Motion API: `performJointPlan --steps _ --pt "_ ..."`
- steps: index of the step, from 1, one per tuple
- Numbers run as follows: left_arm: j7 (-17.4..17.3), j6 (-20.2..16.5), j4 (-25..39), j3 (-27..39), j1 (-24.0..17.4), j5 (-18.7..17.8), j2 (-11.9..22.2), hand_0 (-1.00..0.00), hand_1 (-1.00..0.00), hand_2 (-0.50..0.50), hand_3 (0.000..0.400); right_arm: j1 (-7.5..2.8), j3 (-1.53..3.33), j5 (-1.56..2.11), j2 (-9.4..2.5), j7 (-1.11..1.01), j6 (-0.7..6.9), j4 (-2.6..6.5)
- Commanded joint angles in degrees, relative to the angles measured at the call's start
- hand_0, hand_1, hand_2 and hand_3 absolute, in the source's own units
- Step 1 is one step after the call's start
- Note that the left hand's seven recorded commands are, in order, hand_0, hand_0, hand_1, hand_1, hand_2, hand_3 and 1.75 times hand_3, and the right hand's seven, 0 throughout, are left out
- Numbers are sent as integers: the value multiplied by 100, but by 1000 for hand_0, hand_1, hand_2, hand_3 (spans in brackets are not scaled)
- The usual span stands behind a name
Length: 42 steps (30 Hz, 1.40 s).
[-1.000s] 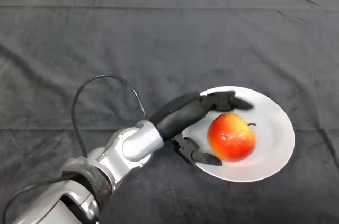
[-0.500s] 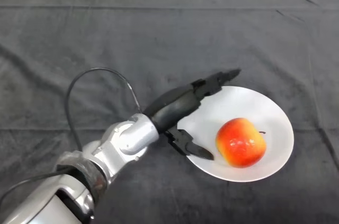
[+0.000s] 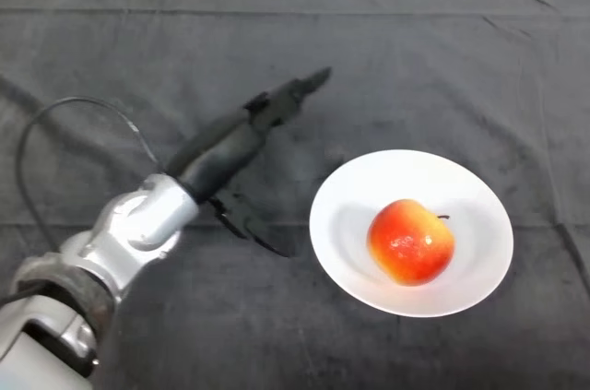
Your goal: Move the apple to the plate
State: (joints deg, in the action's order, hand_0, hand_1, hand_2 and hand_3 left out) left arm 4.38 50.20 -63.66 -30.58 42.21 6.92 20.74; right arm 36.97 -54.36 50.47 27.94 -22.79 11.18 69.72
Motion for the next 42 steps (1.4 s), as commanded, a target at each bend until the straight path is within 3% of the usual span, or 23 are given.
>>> performJointPlan --steps 1,9,25,42 --pt "105 145 -84 188 -368 -179 291 0 0 0 0 86 -21 104 108 -11 -48 -4" --pt "88 190 -211 724 -605 -478 664 0 0 0 0 85 -21 103 108 -11 -48 -4" --pt "257 -152 -455 1857 -774 -1067 1264 0 0 0 0 85 -21 103 107 -10 -48 -6" --pt "617 -737 -622 2505 -855 -1137 1613 0 0 0 0 84 -20 102 106 -9 -48 -9"
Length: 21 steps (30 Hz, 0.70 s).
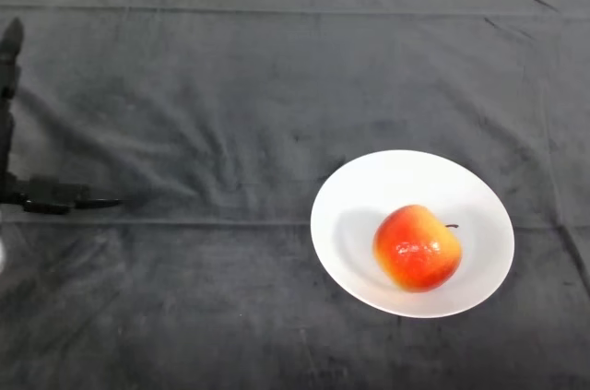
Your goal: Move the apple to the plate
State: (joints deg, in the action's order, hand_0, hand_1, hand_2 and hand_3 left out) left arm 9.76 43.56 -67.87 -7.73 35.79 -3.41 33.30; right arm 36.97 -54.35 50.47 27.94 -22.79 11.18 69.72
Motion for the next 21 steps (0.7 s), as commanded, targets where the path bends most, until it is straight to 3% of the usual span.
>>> performJointPlan --steps 1,21 --pt "97 -106 -208 261 -223 -112 386 0 0 0 0 84 -21 103 106 -9 -48 -10" --pt "443 -721 -312 1028 -412 -365 675 0 0 0 0 83 -20 102 105 -7 -47 -13"
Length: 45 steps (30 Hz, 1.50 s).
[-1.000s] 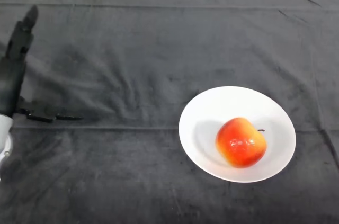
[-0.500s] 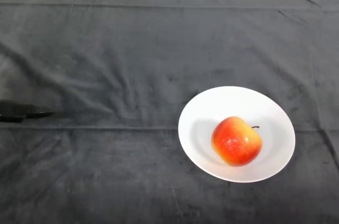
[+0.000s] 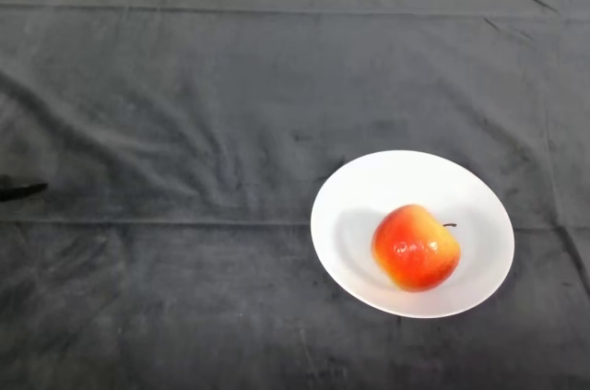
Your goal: Move the apple to the plate
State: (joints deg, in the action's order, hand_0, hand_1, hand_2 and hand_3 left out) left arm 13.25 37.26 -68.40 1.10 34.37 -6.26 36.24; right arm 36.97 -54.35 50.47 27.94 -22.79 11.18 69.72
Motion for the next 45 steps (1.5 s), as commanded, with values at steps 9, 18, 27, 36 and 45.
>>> performJointPlan --steps 9,18,27,36,45 --pt "181 -315 -283 522 -397 -266 510 0 0 0 0 82 -20 102 104 -7 -47 -14" --pt "250 -548 -300 1021 -455 -624 510 0 0 0 0 82 -20 102 104 -6 -47 -14" --pt "226 -730 -245 1530 -396 -1042 388 0 0 0 0 82 -20 102 104 -6 -47 -15" --pt "89 -822 -152 1858 -355 -1292 286 0 0 0 0 82 -20 102 104 -6 -47 -15" --pt "-88 -846 -67 2066 -359 -1409 277 0 0 0 0 82 -20 102 103 -5 -47 -16"
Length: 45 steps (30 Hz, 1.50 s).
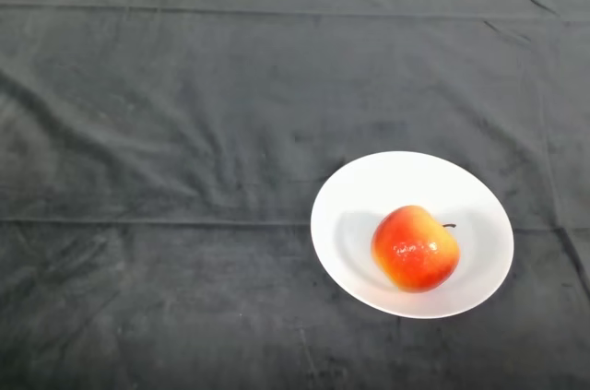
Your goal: Move the apple to the plate
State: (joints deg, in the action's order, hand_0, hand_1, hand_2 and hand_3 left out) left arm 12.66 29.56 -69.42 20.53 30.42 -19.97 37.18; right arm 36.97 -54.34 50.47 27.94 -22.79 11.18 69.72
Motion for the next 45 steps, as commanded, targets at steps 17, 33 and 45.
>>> performJointPlan --steps 17,33,45 --pt "-219 -39 123 341 38 -72 89 0 0 0 0 81 -20 102 103 -4 -47 -18" --pt "-359 -55 145 463 44 -37 56 0 0 0 0 81 -20 102 102 -4 -47 -19" --pt "-423 -72 151 529 52 7 40 0 0 0 0 80 -20 102 102 -3 -47 -20"
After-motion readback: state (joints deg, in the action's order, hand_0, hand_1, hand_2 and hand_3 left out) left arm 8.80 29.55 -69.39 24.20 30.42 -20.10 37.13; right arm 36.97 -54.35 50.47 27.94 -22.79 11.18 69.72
